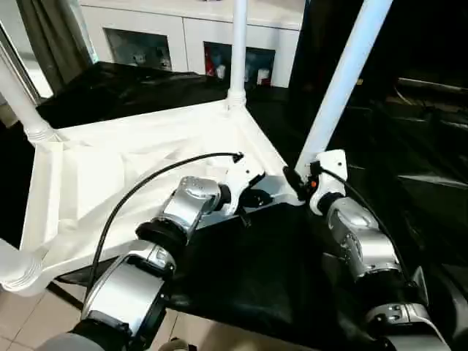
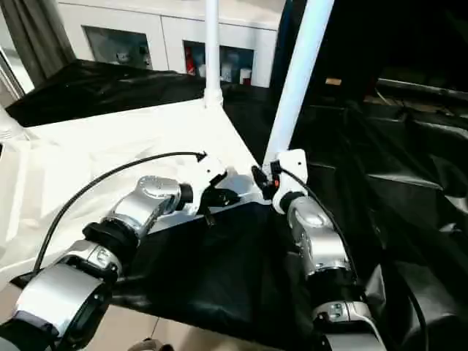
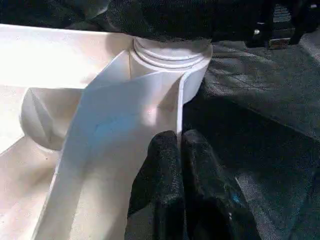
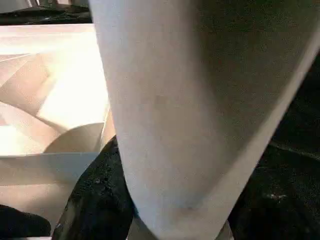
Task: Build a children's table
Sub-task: Rotate leg to tighten
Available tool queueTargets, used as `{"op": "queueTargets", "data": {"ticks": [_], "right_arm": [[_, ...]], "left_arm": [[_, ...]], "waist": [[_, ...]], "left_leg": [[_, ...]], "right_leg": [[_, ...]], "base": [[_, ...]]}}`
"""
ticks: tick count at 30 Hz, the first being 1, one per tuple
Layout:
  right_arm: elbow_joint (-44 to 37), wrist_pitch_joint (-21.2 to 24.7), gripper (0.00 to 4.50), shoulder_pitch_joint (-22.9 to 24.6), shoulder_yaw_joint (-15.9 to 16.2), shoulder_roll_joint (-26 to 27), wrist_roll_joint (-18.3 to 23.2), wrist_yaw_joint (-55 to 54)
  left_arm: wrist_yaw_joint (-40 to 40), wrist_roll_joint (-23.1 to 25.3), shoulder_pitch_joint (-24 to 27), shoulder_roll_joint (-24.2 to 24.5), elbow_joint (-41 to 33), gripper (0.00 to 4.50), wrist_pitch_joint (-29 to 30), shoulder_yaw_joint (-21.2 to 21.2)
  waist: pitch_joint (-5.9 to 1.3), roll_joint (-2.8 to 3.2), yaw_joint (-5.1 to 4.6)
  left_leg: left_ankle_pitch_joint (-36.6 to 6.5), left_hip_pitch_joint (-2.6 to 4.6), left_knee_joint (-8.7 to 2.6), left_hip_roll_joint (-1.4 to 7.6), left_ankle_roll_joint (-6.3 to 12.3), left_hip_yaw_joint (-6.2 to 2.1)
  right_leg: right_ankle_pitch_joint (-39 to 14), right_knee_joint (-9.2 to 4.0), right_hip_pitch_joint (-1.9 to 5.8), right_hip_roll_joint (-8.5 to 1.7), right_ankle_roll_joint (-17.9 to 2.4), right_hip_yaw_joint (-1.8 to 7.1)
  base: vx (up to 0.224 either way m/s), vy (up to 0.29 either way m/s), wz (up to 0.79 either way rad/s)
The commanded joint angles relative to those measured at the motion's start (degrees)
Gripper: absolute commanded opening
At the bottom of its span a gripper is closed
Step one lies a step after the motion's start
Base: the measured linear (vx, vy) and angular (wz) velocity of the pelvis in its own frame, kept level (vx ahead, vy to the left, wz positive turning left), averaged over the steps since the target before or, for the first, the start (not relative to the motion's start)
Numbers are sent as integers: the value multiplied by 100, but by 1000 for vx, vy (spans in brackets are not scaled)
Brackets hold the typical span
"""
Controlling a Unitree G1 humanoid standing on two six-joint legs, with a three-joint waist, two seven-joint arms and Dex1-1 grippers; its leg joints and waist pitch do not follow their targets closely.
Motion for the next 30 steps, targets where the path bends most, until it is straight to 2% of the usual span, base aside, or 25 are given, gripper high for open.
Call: {"op": "queueTargets", "data": {"ticks": [1, 3, 4, 7, 10, 12, 13, 15, 16, 19, 21, 24, 26, 29, 30], "right_arm": [[92, 212, 268, 214, 480, 208, 132, 744], [15, 156, 270, 225, 607, 17, 130, 1081], [-16, 118, 294, 232, 672, -84, 110, 1254], [-215, 41, 306, 313, 893, -431, 148, 2013], [-647, 79, 306, 475, 1067, -918, 370, 3057], [-748, 118, 306, 509, 1093, -1017, 417, 3270], [-915, 206, 306, 556, 1113, -1197, 547, 3656], [-1042, 293, 306, 598, 1135, -1343, 658, 3966], [-1123, 287, 306, 629, 1173, -1479, 685, 4185], [-1169, 313, 306, 645, 1232, -1659, 693, 4451], [-1217, 351, 306, 671, 1298, -1806, 674, 4654], [-1251, 395, 306, 682, 1308, -1877, 659, 4745], [-1255, 448, 274, 664, 1296, -1874, 698, 4754], [-1225, 474, 263, 644, 1321, -1849, 701, 4769], [-1221, 472, 238, 642, 1326, -1842, 697, 4763]], "left_arm": [[39, 42, -78, -51, -1, 0, -58, -6], [-316, 42, 8, 65, -95, 0, -43, -126], [-456, 41, 47, 120, -130, 0, -70, -165], [-861, 50, 162, 307, -255, 0, -104, -269], [-1488, 71, 311, 620, -408, 0, -211, -409], [-1656, 75, 344, 697, -446, 0, -242, -445], [-2089, 58, 431, 883, -580, 0, -292, -538], [-2431, 45, 502, 1038, -700, 0, -306, -619], [-2664, 34, 566, 1173, -807, 0, -330, -669], [-2798, 7, 605, 1297, -863, 0, -382, -655], [-2936, -13, 635, 1391, -914, 0, -399, -647], [-3090, -56, 671, 1496, -1014, 0, -372, -627], [-3137, -79, 686, 1533, -1067, 0, -344, -618], [-3158, -100, 700, 1543, -1108, 0, -312, -612], [-3156, -102, 701, 1542, -1110, 0, -310, -609]], "waist": [[-285, -26, -18], [-283, -42, -25], [-295, -49, -15], [-314, -49, -18], [-342, -58, -20], [-332, -55, 0], [-333, -54, -1], [-309, -47, 17], [-300, -24, 12], [-302, -19, 22], [-302, -23, 24], [-326, -26, 38], [-331, -28, 41], [-331, -27, 44], [-332, -24, 45]], "left_leg": [[-1549, 82, -465, 268, 103, -160], [-1534, 62, -469, 272, 128, -164], [-1464, 65, -459, 276, 161, -166], [-1163, 37, -432, 281, 279, -162], [-835, 38, -378, 273, 517, -135], [-791, 33, -371, 278, 666, -127], [-796, 33, -373, 281, 660, -129], [-974, 45, -396, 301, 603, -133], [-1140, 53, -416, 324, 511, -127], [-1243, 79, -426, 333, 364, -132], [-1233, 79, -427, 326, 327, -129], [-1017, 65, -401, 314, 375, -123], [-947, 63, -393, 311, 417, -122], [-912, 61, -386, 308, 429, -119], [-926, 65, -386, 310, 423, -119]], "right_leg": [[-1259, -530, 163, -377, -1172, 279], [-1285, -529, 173, -382, -1152, 279], [-1226, -519, 185, -381, -1154, 275], [-671, -451, 220, -375, -1293, 272], [5, -382, 244, -361, -1494, 274], [114, -374, 250, -376, -1597, 268], [73, -372, 250, -373, -1604, 262], [-263, -400, 250, -360, -1586, 248], [-544, -411, 224, -357, -1576, 248], [-703, -416, 205, -357, -1565, 256], [-669, -414, 208, -362, -1576, 264], [-274, -367, 223, -361, -1639, 262], [-197, -360, 228, -369, -1669, 258], [-223, -358, 226, -360, -1678, 253], [-226, -360, 221, -363, -1682, 253]], "base": [[0, 0, 0], [0, 0, 0], [0, 0, 0], [0, 0, 0], [0, 0, 0], [0, 0, 0], [0, 0, 0], [0, 0, 0], [0, 0, 0], [0, 0, 0], [0, 0, 0], [0, 0, 0], [0, 0, 0], [0, 0, 0], [0, 0, 0]]}}
